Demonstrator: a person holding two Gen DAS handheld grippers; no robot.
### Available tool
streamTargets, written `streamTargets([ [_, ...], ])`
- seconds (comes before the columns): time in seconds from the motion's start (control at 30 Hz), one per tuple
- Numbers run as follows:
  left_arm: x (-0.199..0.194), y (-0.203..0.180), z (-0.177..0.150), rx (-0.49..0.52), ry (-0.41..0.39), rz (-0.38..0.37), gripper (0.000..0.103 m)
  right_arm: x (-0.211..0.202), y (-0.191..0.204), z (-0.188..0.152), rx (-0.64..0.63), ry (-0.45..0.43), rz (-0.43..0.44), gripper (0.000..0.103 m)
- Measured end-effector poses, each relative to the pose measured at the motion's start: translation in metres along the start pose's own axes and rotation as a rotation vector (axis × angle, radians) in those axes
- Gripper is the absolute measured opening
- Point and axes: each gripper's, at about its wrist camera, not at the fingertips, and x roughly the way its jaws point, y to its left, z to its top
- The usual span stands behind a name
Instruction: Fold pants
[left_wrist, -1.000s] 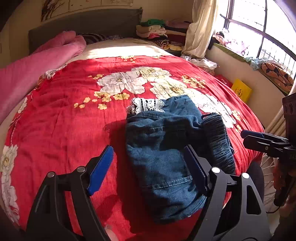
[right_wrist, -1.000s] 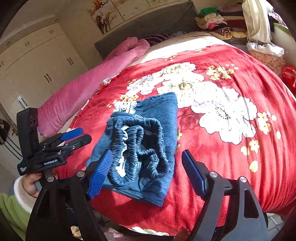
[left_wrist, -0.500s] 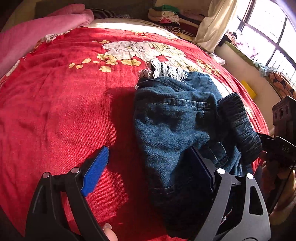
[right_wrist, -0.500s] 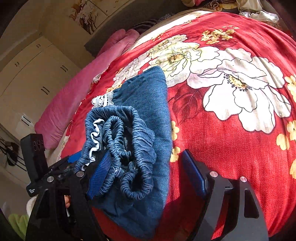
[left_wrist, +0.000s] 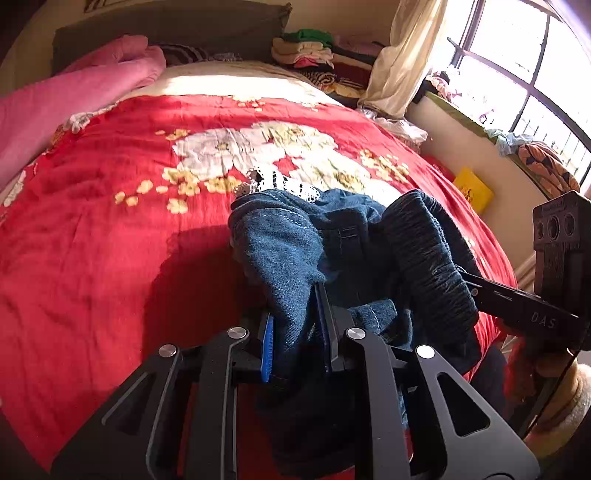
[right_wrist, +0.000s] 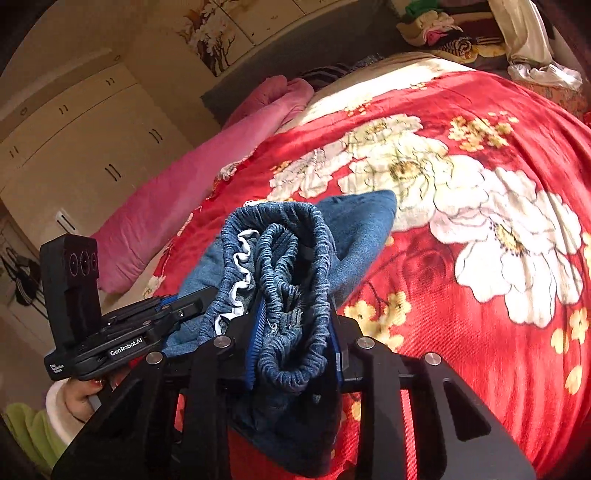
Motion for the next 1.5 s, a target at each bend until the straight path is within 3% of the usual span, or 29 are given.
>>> streamTargets([
  [0.23,0.006,0.02,0.047,0.0,-0.062,0.069,0.012,0.028,0.002,0.051,-0.021,-0.02,0.009,0.027],
  [0.37,0.039,0.042,0.043,-0.035,-0.009,0.126,0.012,0.071,-0.016,0.048,0.005,0.069,-0.021,0.029],
  [0.47,0.052,0.051,0.028,-0.044,0.025,0.153,0.017,0.082,-0.031,0.036,0.054,0.097,-0.042,0.039],
  [0.57,0.05,0.061,0.019,-0.073,0.022,0.154,0.033,0.075,-0.044,0.027,0.11,0.089,-0.034,0.057],
  [0.6,0.049,0.064,0.018,-0.085,0.021,0.151,0.039,0.072,-0.045,0.025,0.116,0.084,-0.033,0.057],
  [0.8,0.028,0.063,0.012,-0.087,-0.003,0.171,0.051,0.04,-0.038,0.02,0.128,0.024,-0.078,0.078],
  [0.87,0.018,0.062,0.009,-0.091,-0.01,0.171,0.055,0.025,-0.032,0.02,0.129,0.0,-0.078,0.08],
  [1.07,-0.015,0.055,-0.008,-0.09,-0.036,0.183,0.068,-0.018,0.004,0.011,0.022,-0.081,-0.144,0.094],
  [1.4,-0.066,0.028,-0.047,-0.062,-0.071,0.19,0.092,-0.063,0.045,-0.032,-0.094,-0.109,-0.283,0.098],
  [1.5,-0.075,0.02,-0.059,-0.06,-0.067,0.197,0.093,-0.065,0.05,-0.04,-0.113,-0.11,-0.316,0.098],
])
